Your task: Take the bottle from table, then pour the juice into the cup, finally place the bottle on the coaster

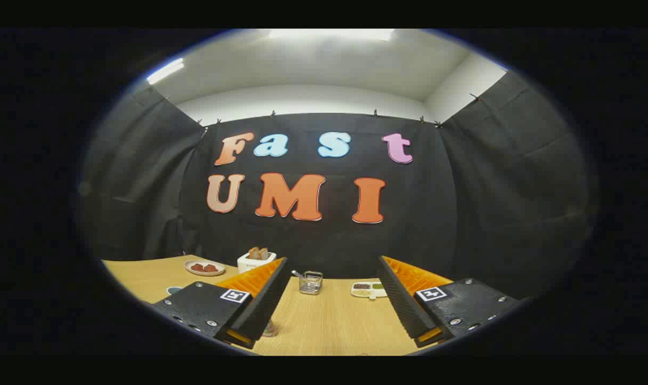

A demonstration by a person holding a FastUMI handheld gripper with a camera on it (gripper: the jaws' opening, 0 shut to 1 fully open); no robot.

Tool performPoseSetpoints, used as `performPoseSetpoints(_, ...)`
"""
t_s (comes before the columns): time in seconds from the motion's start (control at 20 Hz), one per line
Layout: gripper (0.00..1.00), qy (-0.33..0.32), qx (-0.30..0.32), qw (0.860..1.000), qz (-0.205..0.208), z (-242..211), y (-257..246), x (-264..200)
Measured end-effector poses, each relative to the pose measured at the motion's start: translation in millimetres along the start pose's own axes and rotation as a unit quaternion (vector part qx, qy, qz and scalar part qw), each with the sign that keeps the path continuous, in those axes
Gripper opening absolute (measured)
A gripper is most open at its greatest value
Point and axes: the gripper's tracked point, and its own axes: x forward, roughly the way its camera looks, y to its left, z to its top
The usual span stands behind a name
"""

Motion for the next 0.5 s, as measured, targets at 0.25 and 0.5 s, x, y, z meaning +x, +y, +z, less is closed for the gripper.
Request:
performPoseSetpoints(0.25, 0.97, 0.003, 0.009, 1.0, 0.008, 0.2, 13.3, -2.2)
performPoseSetpoints(0.5, 0.97, -0.008, 0.005, 1.0, 0.018, 17.0, 28.2, -8.1)
